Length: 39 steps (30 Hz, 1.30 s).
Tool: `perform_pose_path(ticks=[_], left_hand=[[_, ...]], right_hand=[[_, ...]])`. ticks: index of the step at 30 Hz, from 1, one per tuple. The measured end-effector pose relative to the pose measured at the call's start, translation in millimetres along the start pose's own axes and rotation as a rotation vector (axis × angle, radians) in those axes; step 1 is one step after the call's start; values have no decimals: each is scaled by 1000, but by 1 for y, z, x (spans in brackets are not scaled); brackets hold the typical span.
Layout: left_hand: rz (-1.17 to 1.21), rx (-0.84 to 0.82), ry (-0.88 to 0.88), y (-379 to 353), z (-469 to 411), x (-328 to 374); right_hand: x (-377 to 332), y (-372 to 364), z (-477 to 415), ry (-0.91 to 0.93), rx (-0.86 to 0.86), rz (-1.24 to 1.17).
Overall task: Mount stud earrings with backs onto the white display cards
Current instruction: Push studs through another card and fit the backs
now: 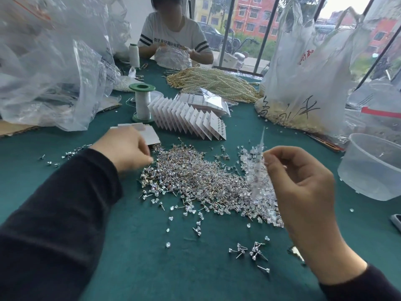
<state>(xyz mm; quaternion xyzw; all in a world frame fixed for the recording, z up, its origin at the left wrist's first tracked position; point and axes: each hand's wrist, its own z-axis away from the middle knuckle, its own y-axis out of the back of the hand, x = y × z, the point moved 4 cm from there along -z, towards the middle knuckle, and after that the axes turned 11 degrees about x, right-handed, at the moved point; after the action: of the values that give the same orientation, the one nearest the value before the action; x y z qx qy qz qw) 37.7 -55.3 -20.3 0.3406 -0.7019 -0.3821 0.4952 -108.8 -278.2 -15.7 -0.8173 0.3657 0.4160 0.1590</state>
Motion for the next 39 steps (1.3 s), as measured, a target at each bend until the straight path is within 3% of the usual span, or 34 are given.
perform_pose_path(ticks=[3, 6, 17, 24, 33, 39], left_hand=[[127, -208, 124, -2, -1, -18], [152, -315, 104, -4, 3, -20], [39, -288, 71, -9, 1, -13], [89, -340, 61, -14, 8, -4], [88, -227, 29, -8, 5, -1], [165, -104, -37, 0, 1, 2]], right_hand=[[7, 2, -4, -137, 29, -101], [11, 0, -4, -192, 23, -116], [20, -8, 3, -460, -49, -253], [21, -12, 8, -649, -150, -347], [23, -13, 10, -717, -200, -384], [25, -15, 11, -856, -220, -489]])
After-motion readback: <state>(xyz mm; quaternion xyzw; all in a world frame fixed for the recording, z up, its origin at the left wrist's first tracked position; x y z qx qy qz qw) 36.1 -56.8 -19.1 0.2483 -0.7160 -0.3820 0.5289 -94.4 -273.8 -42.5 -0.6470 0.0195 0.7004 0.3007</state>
